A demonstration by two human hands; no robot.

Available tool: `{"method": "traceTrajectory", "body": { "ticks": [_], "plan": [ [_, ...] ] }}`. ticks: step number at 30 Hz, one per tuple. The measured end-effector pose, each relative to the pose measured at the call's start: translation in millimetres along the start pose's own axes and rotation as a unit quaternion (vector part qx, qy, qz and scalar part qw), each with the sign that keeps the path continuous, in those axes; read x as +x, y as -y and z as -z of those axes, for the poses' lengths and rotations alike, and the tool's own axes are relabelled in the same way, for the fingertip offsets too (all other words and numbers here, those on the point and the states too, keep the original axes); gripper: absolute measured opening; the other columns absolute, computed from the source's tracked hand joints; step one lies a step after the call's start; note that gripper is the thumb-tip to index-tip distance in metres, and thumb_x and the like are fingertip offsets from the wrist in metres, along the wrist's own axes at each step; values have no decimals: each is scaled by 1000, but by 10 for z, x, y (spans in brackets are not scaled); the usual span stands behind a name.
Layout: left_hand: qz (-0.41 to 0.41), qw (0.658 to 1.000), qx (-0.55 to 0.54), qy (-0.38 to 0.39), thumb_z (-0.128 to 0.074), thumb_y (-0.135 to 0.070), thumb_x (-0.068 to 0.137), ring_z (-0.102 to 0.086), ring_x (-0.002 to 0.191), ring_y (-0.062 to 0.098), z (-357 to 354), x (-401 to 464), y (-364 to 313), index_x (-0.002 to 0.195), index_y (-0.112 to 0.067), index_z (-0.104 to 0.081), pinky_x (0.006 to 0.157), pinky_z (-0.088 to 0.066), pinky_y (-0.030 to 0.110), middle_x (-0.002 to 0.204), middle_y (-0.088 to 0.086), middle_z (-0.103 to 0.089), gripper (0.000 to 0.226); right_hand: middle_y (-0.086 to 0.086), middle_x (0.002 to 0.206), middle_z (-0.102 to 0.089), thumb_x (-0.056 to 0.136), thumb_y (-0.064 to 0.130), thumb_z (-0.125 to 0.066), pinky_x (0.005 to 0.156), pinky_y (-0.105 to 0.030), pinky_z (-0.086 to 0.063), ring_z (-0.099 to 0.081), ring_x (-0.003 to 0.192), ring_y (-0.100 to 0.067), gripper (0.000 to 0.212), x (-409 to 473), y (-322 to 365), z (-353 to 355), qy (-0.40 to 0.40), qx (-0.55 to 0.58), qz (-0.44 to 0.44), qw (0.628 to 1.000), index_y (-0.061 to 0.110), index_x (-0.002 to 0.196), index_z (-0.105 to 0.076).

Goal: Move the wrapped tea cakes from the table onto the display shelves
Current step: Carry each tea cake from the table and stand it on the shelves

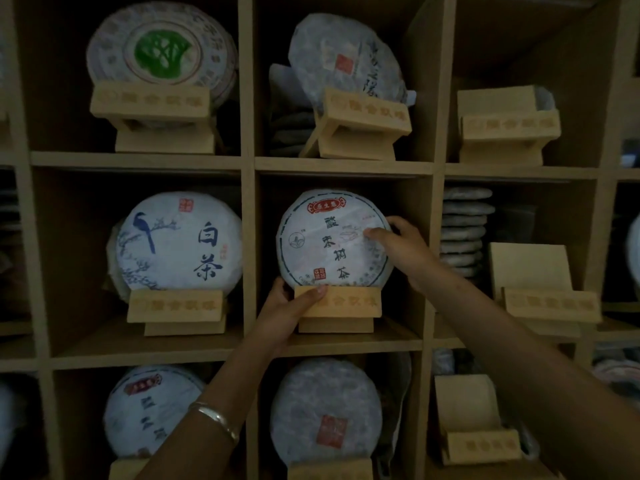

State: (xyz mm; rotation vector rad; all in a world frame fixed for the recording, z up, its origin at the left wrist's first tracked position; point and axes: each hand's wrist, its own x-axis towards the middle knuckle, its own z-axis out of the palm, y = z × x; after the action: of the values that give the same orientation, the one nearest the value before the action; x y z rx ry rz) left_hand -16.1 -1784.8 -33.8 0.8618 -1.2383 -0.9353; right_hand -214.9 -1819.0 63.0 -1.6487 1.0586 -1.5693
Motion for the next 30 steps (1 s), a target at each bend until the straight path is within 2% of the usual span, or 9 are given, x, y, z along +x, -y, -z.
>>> {"method": "traceTrajectory", "body": {
  "ticks": [4, 10, 14, 17, 20, 22, 24, 28, 30],
  "plan": [
    [-20, 1000, 15, -8, -85, -48, 57, -64, 108, 10, 8, -10, 50, 113, -44, -56, 88, -54, 27, 117, -9, -66, 63, 12, 99, -65, 90, 31, -66, 61, -20, -46, -62, 87, -5, 11, 1, -69, -13, 1, 3, 13, 1000, 37, 94, -58],
    [-3, 999, 33, -24, -86, -45, 63, -64, 108, 13, 14, -22, 46, 116, -38, -54, 96, -52, 34, 120, -4, -65, 62, 17, 97, -60, 91, 34, -64, 61, -19, -46, -60, 86, -2, 22, -17, -123, -45, -15, -13, 28, 999, 31, 111, -54],
    [10, 998, 39, -42, -87, -49, 56, -62, 111, 15, -10, -49, -6, 134, -27, -48, 99, -51, 38, 125, -2, -63, 90, 20, 93, -52, 91, 37, -67, 58, -15, -43, -53, 78, 4, 43, -20, -131, -34, -35, -47, 31, 998, 23, 126, -47],
    [7, 998, 37, -51, -89, -46, 59, -60, 116, 17, -26, -99, -54, 140, -22, -44, 103, -49, 41, 131, 1, -60, 96, 13, 105, -48, 90, 41, -67, 58, -13, -39, -50, 80, 3, 69, -44, -100, 19, -44, -98, 54, 993, 15, 144, -34],
    [0, 996, 48, -79, -84, -36, 71, -60, 113, 15, -37, -131, -78, 140, -19, -42, 91, -52, 31, 131, 2, -59, 82, 0, 122, -53, 90, 40, -66, 66, -15, -43, -57, 101, -14, 73, -89, -36, 59, -54, -162, 93, 981, 12, 147, -30],
    [-6, 992, 82, -92, -81, -33, 76, -59, 105, 10, -56, -166, -103, 143, -19, -39, 74, -48, 19, 126, -2, -59, 80, -11, 134, -54, 91, 36, -66, 79, -24, -45, -57, 117, -25, 72, -120, 11, 89, -70, -202, 115, 970, 8, 147, -30],
    [-5, 987, 133, -91, -77, -30, 81, -56, 102, 9, -56, -209, -137, 147, -19, -32, 68, -42, 15, 128, 0, -57, 80, -17, 138, -51, 91, 32, -67, 86, -27, -43, -53, 123, -29, 72, -184, 52, 130, -73, -244, 142, 956, 5, 147, -31],
    [15, 950, 305, -61, -70, -33, 86, -49, 121, 21, 30, -371, -256, 154, -11, -13, 85, -40, 25, 148, 11, -43, 91, -19, 137, -49, 92, 24, -65, 91, -29, -41, -50, 125, -29, 63, -387, 130, 246, -65, -350, 211, 910, 5, 144, -35],
    [23, 920, 387, -54, -68, -37, 86, -48, 125, 25, 66, -482, -332, 152, -6, -15, 85, -39, 26, 148, 13, -42, 90, -19, 135, -49, 92, 21, -64, 90, -31, -42, -51, 122, -30, 58, -477, 162, 316, -54, -389, 241, 887, 4, 142, -39]
  ]
}}
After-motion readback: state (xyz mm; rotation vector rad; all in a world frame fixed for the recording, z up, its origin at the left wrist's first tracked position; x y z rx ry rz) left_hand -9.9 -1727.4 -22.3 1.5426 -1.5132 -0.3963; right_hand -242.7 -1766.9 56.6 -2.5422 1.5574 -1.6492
